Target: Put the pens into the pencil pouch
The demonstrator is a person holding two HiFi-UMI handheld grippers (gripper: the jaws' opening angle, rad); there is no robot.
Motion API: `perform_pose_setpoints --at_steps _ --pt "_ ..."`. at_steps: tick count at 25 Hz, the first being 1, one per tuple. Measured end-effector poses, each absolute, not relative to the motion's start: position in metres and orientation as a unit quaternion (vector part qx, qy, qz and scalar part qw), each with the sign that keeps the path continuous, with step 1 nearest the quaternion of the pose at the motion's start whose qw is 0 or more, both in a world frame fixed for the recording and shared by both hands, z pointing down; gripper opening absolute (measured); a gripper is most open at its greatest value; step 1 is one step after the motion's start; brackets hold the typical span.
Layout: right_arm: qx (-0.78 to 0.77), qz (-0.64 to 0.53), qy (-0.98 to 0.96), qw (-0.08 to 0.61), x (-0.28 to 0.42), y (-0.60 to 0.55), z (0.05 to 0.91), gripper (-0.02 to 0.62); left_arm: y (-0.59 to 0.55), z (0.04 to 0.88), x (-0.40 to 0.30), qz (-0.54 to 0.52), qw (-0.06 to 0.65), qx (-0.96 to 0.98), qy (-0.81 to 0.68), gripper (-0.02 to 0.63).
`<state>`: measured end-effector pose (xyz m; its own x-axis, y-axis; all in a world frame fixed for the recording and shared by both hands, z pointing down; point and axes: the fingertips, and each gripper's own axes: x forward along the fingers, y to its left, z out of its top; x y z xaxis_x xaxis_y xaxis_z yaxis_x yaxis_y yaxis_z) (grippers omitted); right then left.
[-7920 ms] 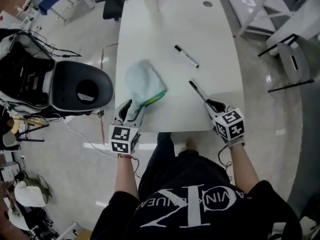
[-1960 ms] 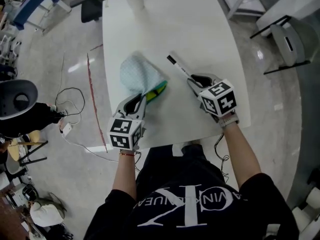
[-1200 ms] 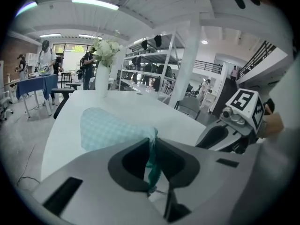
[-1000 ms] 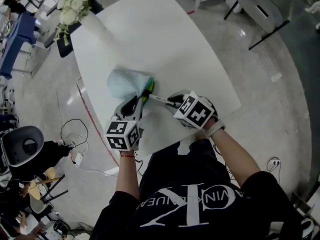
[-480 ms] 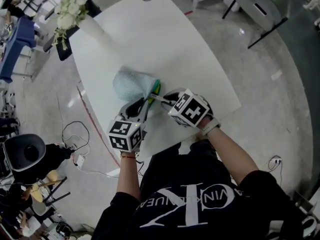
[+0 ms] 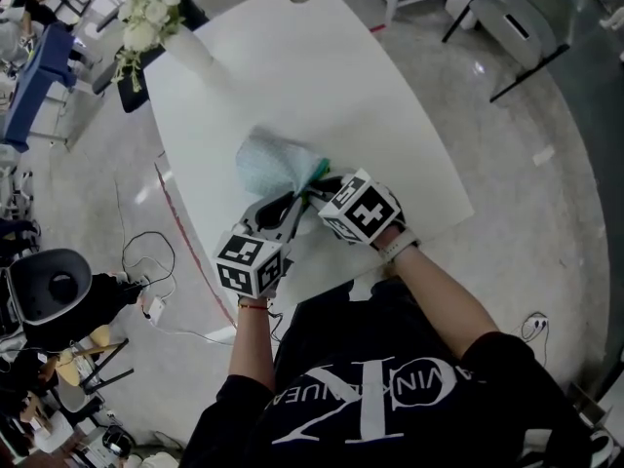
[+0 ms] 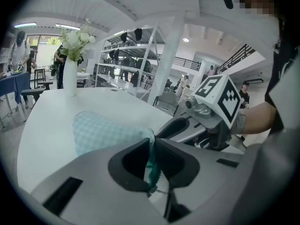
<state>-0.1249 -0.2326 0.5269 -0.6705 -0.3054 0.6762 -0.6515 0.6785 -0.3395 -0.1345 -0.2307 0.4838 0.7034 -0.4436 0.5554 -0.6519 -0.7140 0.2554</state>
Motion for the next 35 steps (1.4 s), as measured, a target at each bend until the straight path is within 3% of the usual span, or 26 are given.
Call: perform_pose_setpoints --at_steps 11,19,30,35 --pt "0.297 0.297 -0.867 0.267 -0.131 -0.238 0.533 0.088 -0.228 0.484 -0.139 0.231 0.223 0.893 -0.314 0.041" --pt "0.276 0.288 -0.884 0.246 -0.12 -0.222 0.52 0.147 -0.232 0.495 -0.157 0.249 0.224 0.872 -0.356 0.041" --pt "0.272 0.269 -0.889 0.253 -0.086 -0.202 0.516 0.114 -0.214 0.519 -0.182 0.257 0.276 0.824 -0.423 0.051" --pt "0.273 0.255 -0.893 0.249 -0.073 -0.195 0.509 0.1 -0.202 0.514 -0.187 0.22 0.302 0.811 -0.451 0.104"
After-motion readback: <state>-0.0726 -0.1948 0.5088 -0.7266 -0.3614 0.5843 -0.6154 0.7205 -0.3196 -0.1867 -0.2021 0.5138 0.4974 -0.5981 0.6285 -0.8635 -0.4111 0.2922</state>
